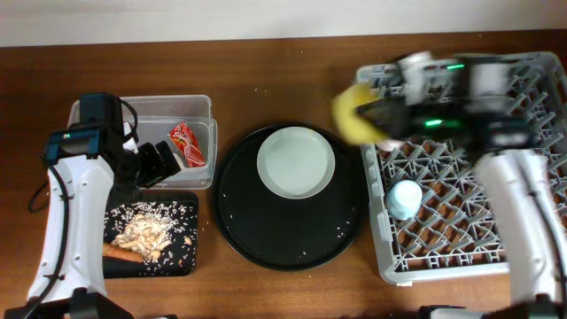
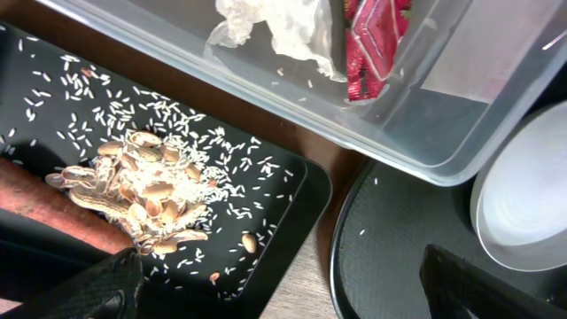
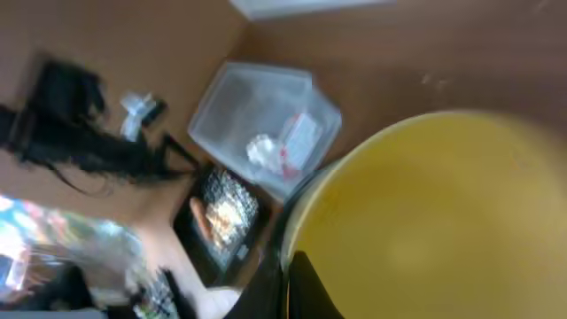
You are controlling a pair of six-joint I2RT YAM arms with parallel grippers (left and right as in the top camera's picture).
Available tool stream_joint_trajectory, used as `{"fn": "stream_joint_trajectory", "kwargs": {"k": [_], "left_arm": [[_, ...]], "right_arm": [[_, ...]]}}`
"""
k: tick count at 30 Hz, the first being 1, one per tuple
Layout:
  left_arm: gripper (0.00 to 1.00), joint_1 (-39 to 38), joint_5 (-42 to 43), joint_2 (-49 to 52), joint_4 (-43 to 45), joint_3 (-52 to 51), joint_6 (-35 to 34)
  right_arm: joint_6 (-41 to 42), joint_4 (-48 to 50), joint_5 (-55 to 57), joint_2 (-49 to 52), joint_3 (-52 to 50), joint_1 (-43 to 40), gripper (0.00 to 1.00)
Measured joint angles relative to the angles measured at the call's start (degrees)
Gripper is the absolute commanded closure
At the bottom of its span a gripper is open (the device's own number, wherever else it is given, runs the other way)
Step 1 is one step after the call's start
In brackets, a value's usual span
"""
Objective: Sort waste into correct bins and load items into the dishwasher rack
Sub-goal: 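Carry the yellow bowl right and set it in the rack, then move the right gripper back to the white plate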
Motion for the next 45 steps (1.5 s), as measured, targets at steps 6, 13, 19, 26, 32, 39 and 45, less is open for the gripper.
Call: {"fn": "stream_joint_trajectory", "kwargs": {"k": [6, 13, 19, 26, 32, 39, 45], "left_arm": [[0.01, 0.00, 0.17, -0.02, 0.04, 0.00, -0.02], [0.01, 0.00, 0.15, -0.02, 0.04, 0.00, -0.02], [0.01, 0.00, 0.15, -0.02, -0.02, 0.00, -0.02], [0.01, 0.00, 0.15, -0.02, 0.00, 0.00, -0.02], [0.01, 0.00, 0.17, -0.02, -0.02, 0.00, -0.02], [0.01, 0.00, 0.15, -0.02, 0.00, 0.00, -0.02], [0.01, 0.00, 0.15, -0.02, 0.00, 0.00, -0.02]], "right_arm": [[-2.67, 10.10, -23.63, 14.16, 0.20, -22.75, 0.96], [-2.05, 21.49, -26.86, 29.40, 0.24, -28.96, 0.96], [2.69, 26.69, -28.59, 31.01, 0.31, -28.96, 0.96], [4.42, 26.23, -27.54, 31.01, 0.31, -31.06, 0.96], [4.72, 17.77, -22.43, 31.06, 0.63, -37.59, 0.96], [8.92, 15.52, -9.70, 31.67, 0.72, -44.02, 0.81], [12.11, 12.37, -8.48, 31.41, 0.72, -49.57, 0.82]]}}
